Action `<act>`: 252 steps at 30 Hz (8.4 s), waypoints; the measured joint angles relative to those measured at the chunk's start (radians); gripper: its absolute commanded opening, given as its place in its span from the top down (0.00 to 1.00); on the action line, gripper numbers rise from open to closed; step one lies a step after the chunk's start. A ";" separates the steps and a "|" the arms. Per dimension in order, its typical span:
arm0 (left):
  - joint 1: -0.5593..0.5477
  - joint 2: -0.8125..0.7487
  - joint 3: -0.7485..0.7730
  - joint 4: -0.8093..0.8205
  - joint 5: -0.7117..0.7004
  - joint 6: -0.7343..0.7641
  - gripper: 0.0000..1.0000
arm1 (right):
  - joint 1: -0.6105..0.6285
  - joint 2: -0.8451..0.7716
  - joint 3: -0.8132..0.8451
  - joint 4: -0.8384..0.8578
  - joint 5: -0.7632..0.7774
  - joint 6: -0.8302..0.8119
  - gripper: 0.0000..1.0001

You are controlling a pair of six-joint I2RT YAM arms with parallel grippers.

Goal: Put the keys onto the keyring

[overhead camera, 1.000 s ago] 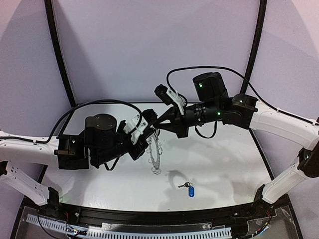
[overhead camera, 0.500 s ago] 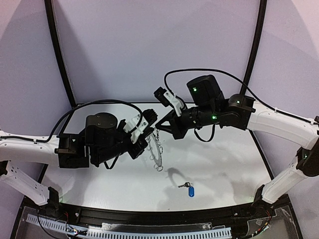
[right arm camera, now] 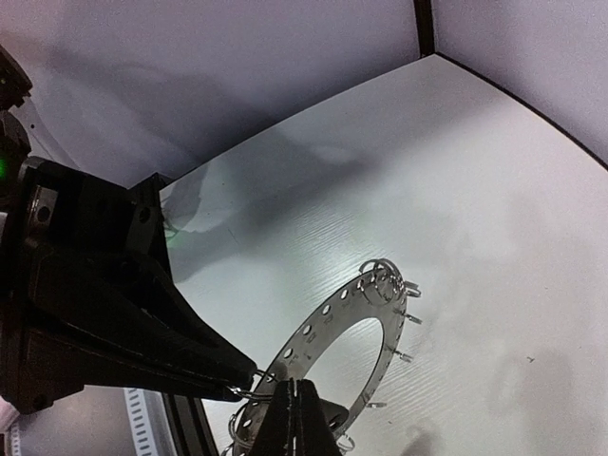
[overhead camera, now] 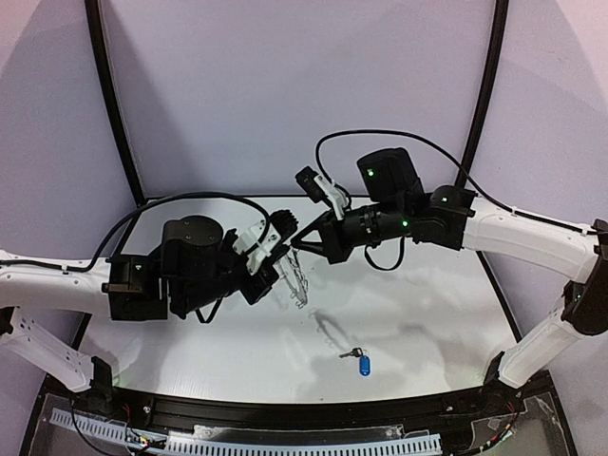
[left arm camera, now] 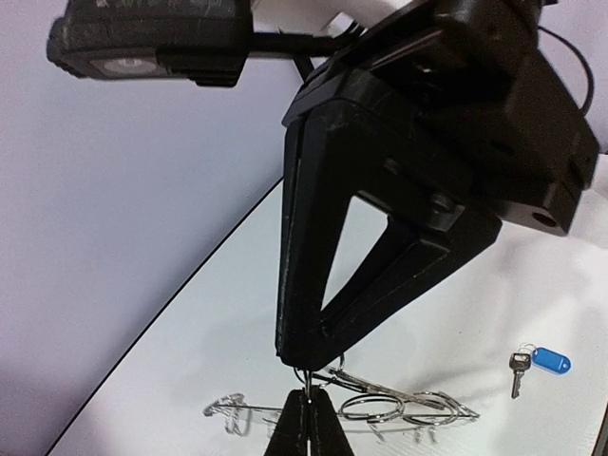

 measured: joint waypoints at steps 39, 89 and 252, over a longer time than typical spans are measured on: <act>-0.004 -0.127 -0.045 0.070 -0.045 -0.074 0.99 | -0.054 -0.261 -0.351 0.255 -0.094 0.022 0.16; -0.009 -0.120 -0.005 0.129 -0.380 -0.206 0.03 | 0.133 -0.126 -0.101 0.091 0.294 -0.333 1.00; 0.049 -0.094 0.100 -0.529 0.253 -0.212 0.99 | 0.002 -0.152 -0.286 0.263 -0.284 -0.382 0.54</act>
